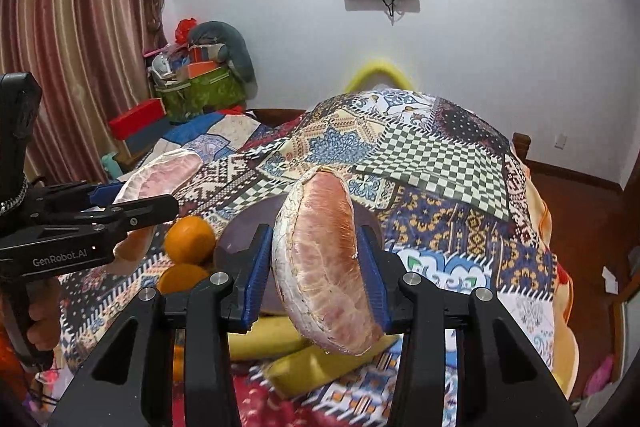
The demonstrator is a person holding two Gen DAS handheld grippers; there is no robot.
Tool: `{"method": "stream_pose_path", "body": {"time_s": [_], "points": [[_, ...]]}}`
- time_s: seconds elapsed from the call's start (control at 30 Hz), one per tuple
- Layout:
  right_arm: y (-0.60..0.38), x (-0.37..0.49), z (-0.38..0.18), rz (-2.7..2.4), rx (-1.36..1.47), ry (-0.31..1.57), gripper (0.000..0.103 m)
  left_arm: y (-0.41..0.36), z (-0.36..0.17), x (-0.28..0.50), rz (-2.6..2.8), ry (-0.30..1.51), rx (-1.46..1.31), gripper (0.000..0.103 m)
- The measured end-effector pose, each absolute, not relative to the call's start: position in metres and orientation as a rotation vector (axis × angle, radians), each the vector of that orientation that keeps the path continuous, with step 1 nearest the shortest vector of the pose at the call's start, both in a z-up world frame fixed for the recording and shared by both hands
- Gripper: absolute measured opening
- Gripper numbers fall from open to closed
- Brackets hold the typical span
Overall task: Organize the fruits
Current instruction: 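Carry the pomelo segment in the right tool over the plate while the left tool carries its segment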
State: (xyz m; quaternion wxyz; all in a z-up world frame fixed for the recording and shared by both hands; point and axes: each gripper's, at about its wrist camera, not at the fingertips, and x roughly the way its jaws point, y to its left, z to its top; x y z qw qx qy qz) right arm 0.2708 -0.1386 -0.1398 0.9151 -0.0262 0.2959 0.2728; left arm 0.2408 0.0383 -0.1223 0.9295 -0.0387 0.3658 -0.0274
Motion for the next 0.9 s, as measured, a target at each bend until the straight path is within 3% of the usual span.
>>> {"method": "stream_pose_path", "body": {"time_s": [0.43,0.9], "points": [[-0.121,0.316,-0.146,0.547,-0.129,0.602,0.039,0.041,-0.138,0.293,-0.065,0.779,-0.062,0.051],[-0.100,0.359,-0.182,0.575,-0.204,0.732,0.039,0.048,-0.178,0.343,-0.066,0.905,-0.065,0.052]]}}
